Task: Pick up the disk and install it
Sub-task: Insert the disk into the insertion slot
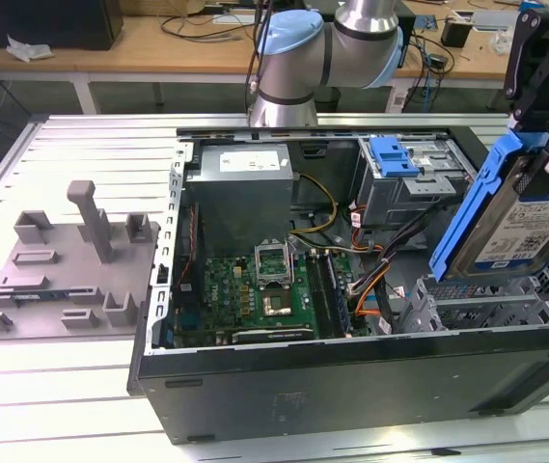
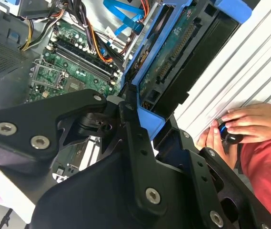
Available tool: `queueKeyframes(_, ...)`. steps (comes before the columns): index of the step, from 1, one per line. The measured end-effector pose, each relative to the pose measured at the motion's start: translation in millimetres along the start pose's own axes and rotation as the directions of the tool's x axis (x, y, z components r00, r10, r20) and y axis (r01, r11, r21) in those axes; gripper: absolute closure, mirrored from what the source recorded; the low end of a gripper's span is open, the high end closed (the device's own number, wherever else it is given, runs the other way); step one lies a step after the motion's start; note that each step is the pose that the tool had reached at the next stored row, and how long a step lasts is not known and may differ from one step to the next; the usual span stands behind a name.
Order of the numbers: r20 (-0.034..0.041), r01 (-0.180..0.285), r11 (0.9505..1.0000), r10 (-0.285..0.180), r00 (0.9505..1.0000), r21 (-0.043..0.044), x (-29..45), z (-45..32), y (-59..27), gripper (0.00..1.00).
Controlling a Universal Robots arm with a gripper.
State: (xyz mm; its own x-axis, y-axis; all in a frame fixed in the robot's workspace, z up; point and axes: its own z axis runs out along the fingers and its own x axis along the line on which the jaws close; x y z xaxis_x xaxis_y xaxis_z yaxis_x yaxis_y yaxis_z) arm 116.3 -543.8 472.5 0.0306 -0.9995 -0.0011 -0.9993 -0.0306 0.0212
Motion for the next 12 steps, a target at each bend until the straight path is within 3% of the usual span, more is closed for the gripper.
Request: queueKeyframes(12,-0.0001,0.0,1.0,0.0,1.0,0.0,0.2,7.6,-0.4,0.64)
